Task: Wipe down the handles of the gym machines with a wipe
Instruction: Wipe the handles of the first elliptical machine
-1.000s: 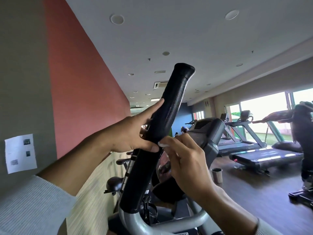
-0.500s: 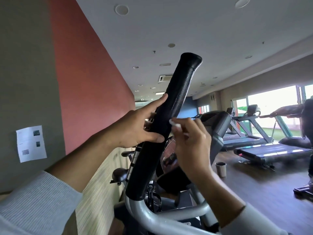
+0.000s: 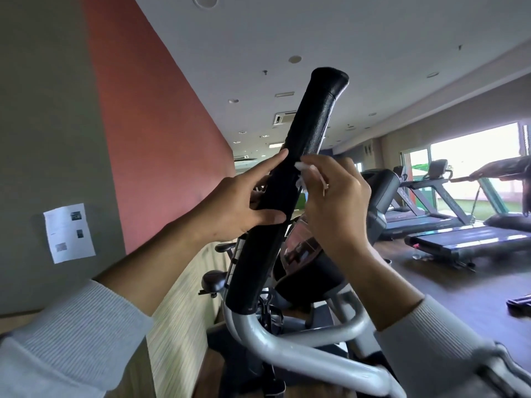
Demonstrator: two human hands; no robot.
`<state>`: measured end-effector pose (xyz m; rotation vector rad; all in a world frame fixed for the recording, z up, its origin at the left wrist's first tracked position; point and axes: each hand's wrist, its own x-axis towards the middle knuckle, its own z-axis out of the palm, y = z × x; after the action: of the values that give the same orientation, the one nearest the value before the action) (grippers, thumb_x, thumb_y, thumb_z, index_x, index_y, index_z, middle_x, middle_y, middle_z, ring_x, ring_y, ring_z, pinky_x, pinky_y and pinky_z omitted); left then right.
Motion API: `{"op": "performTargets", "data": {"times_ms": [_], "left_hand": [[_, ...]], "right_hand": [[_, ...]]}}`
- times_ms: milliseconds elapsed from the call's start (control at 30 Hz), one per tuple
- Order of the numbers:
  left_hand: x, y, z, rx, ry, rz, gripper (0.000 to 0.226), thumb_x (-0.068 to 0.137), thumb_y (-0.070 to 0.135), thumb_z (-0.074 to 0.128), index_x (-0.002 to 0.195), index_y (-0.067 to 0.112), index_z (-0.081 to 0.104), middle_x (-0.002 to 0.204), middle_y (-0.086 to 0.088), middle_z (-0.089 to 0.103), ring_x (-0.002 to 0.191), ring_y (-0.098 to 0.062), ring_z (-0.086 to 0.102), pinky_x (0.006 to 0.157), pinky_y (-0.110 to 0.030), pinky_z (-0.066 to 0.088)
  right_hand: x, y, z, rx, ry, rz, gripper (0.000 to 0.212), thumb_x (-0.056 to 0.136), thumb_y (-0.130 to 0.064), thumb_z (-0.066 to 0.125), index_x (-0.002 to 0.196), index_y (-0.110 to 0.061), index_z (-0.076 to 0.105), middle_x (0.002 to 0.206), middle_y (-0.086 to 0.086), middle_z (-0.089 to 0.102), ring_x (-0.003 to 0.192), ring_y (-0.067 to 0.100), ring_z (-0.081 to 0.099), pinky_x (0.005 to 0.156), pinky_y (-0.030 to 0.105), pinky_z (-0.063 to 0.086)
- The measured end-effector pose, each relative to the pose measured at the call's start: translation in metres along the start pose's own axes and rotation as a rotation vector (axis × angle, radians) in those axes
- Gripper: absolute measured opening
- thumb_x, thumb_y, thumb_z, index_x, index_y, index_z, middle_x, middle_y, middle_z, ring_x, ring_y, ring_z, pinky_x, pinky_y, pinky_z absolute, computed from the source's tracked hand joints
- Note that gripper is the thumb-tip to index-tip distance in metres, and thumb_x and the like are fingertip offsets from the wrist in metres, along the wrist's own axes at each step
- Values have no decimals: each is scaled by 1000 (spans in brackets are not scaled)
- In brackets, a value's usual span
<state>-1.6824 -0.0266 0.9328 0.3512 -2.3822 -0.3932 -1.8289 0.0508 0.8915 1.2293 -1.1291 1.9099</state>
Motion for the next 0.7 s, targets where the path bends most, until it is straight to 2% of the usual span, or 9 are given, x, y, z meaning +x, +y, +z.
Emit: {"op": "performTargets", "data": {"times_ms": [67, 167, 300, 400, 467, 500, 567, 633, 700], "left_hand": [[1, 0, 0, 2, 10, -8, 100, 73, 17, 82, 137, 67, 25, 139, 3, 56, 118, -15, 62, 104, -41, 50], [2, -1, 0, 0, 1, -15, 103, 71, 19, 84, 141, 65, 24, 143, 1, 53, 126, -18, 57, 107, -44, 46], [1, 0, 1, -12, -41, -23, 111, 67, 15, 87, 143, 61, 20, 149, 6, 46, 128, -13, 55, 109, -42, 45], [-1, 2, 0, 31, -76, -31, 118, 68, 11, 88, 142, 65, 14, 150, 7, 44, 131, -13, 52, 112, -42, 41], [-3, 3, 0, 73, -74, -39, 120, 68, 10, 87, 141, 68, 11, 147, 5, 48, 127, -14, 56, 111, -41, 42], [-4, 4, 0, 86, -70, -46, 120, 68, 10, 87, 140, 69, 10, 147, 4, 48, 127, -14, 56, 110, -41, 43], [-7, 7, 2, 84, -63, -65, 120, 69, 9, 86, 138, 71, 10, 149, 4, 46, 130, -12, 53, 110, -40, 43], [-8, 10, 4, 76, -55, -72, 118, 71, 6, 84, 140, 68, 11, 143, 8, 49, 127, -8, 54, 107, -38, 47], [-11, 12, 6, 84, -37, -68, 117, 73, 4, 83, 143, 64, 12, 135, 10, 54, 117, -7, 61, 103, -35, 51]], "right_hand": [[-3, -3, 2, -63, -18, -71, 22, 89, -6, 62, 103, -18, 73, 87, 8, 57, 70, 14, 57, 66, 12, 41], [-33, 1, 0, -119, -116, -205, 21, 88, -6, 61, 104, -13, 72, 80, 7, 51, 62, 19, 53, 58, 24, 42], [-59, 14, -4, -66, -195, -181, 20, 91, -5, 59, 105, -12, 71, 81, 6, 53, 64, 21, 54, 61, 30, 46], [-55, 15, -8, -24, -203, -161, 16, 91, -6, 63, 101, -13, 73, 83, 4, 59, 68, 8, 56, 65, 14, 44], [-41, 12, -12, -8, -123, -141, 14, 90, -5, 65, 98, -13, 74, 84, 0, 61, 70, -9, 53, 67, 2, 36], [-31, 10, -13, -2, -62, -118, 14, 90, -6, 65, 98, -14, 74, 84, 1, 61, 70, -13, 51, 68, 0, 34], [-12, 7, -10, -8, 8, -64, 15, 91, -9, 64, 100, -17, 74, 85, 3, 60, 68, -6, 52, 66, 2, 35], [-7, 5, -3, -40, -23, -82, 19, 89, -7, 61, 102, -16, 73, 85, 6, 57, 66, 10, 54, 62, 11, 37], [-20, 3, 1, -57, -74, -158, 21, 90, -9, 56, 104, -12, 71, 85, 3, 48, 64, 16, 50, 59, 17, 36]]}}
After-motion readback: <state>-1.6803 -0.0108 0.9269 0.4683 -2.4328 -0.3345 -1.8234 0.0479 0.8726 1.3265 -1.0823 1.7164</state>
